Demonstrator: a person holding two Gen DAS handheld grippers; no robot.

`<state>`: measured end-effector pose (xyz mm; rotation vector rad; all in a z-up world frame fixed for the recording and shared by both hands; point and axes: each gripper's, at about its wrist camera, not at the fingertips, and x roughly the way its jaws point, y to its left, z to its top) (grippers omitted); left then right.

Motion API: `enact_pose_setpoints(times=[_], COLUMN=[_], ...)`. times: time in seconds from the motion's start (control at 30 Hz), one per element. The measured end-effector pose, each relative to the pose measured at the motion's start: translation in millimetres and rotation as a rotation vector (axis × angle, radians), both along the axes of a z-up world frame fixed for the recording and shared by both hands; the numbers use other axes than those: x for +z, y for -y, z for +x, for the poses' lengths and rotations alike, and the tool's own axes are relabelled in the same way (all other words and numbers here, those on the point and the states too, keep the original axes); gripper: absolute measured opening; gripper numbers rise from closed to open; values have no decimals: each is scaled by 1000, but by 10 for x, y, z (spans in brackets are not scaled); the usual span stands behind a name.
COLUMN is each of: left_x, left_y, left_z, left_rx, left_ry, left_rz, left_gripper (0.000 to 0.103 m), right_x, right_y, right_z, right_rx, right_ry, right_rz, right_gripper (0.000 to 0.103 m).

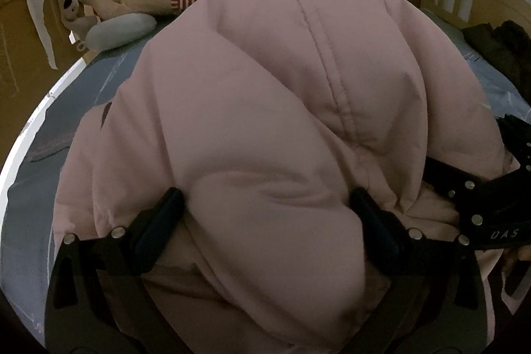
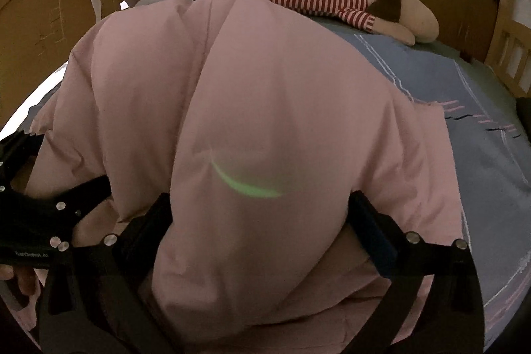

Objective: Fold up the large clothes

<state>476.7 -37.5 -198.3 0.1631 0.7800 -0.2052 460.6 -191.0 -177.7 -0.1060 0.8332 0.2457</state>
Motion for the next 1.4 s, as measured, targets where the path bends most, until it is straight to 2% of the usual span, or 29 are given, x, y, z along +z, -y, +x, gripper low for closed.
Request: enact_pose_setpoints(times=[0.17, 0.33, 0.4, 0.47, 0.57, 0.67, 0.77, 0.87, 0.97, 1.1, 1.2, 1.4], left_x=[87, 493, 695, 887, 1058, 1088, 1026, 950, 914, 896, 936, 997], left_y=[44, 19, 21, 33, -31, -129, -191, -277, -362, -368, -327, -303], left_z=[-16, -328, -551, -906, -1473, -1982, -2351, -2610, -2834, -3086, -3313, -3531], left_rx=[10, -11, -36, -65, -93, -107, -79, -63, -47, -26, -45, -60], left_ry=[25, 26, 47, 73, 111, 116, 96, 28, 15, 43, 84, 117], left_rz=[32, -66, -71, -43, -23, -5, 36, -10, -38, 17, 54, 97], left_gripper=[101, 101, 101, 101, 101, 101, 101, 101, 101, 101, 101, 101], right_x=[-5, 210, 378, 580, 854, 1073, 1244, 1269, 1262, 1307, 1321, 1323], right_y=[22, 58, 134, 233, 325, 390, 422, 474, 610, 769, 819, 906], right_z=[-42, -250, -403, -637, -1112, -1718, -2375, -2937, -3341, -3688, -3763, -3928], right_rx=[-6, -16, -24, -20, 29, 83, 128, 154, 122, 90, 87, 70], right_ry=[40, 93, 117, 138, 160, 172, 221, 247, 259, 305, 349, 363], right_rz=[8, 46, 124, 214, 273, 221, 146, 83, 60, 80, 52, 18], right_gripper=[102, 102, 102, 102, 102, 102, 102, 102, 102, 102, 102, 102])
